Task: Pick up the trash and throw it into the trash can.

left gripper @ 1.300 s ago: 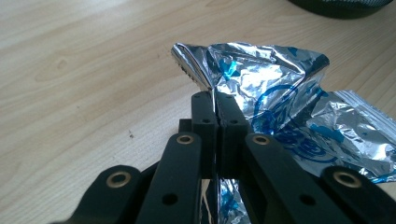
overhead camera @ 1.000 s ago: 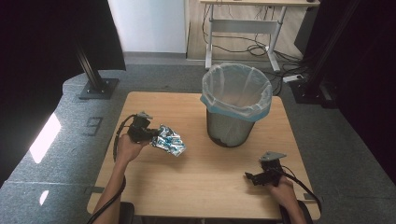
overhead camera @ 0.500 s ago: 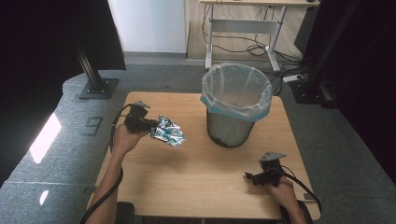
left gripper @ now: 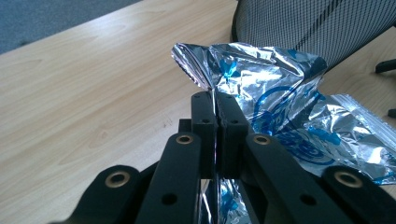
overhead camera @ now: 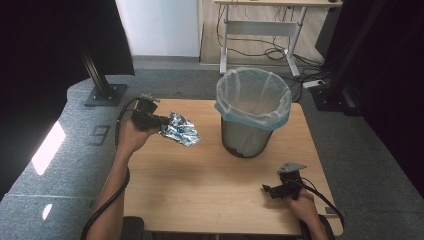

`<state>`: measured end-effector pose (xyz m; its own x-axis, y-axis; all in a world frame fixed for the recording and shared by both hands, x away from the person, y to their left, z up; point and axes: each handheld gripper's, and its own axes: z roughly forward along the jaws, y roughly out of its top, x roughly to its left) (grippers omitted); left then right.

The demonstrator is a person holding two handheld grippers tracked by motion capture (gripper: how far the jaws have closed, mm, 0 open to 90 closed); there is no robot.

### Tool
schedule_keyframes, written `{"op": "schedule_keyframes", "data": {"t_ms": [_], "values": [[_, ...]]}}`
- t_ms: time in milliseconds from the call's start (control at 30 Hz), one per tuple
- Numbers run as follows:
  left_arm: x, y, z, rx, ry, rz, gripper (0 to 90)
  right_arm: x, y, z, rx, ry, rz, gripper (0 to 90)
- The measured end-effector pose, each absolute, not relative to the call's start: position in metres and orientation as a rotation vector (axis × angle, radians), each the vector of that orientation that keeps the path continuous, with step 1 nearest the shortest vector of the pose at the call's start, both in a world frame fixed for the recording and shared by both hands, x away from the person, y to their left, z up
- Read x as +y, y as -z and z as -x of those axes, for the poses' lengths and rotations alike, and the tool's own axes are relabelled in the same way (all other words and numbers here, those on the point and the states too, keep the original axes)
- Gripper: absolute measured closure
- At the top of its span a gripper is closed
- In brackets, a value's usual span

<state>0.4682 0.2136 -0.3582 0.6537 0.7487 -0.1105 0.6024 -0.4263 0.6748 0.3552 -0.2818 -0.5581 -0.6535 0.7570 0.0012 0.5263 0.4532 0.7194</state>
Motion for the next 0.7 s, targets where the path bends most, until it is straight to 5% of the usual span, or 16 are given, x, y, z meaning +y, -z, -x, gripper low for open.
{"op": "schedule_keyframes", "data": {"t_ms": [700], "values": [[0.205, 0.294, -0.477, 1.025, -0.289, -2.147, 87.4, -0.282, 0.558, -0.355, 2.392, -1.016, -1.089, 0.0]]}}
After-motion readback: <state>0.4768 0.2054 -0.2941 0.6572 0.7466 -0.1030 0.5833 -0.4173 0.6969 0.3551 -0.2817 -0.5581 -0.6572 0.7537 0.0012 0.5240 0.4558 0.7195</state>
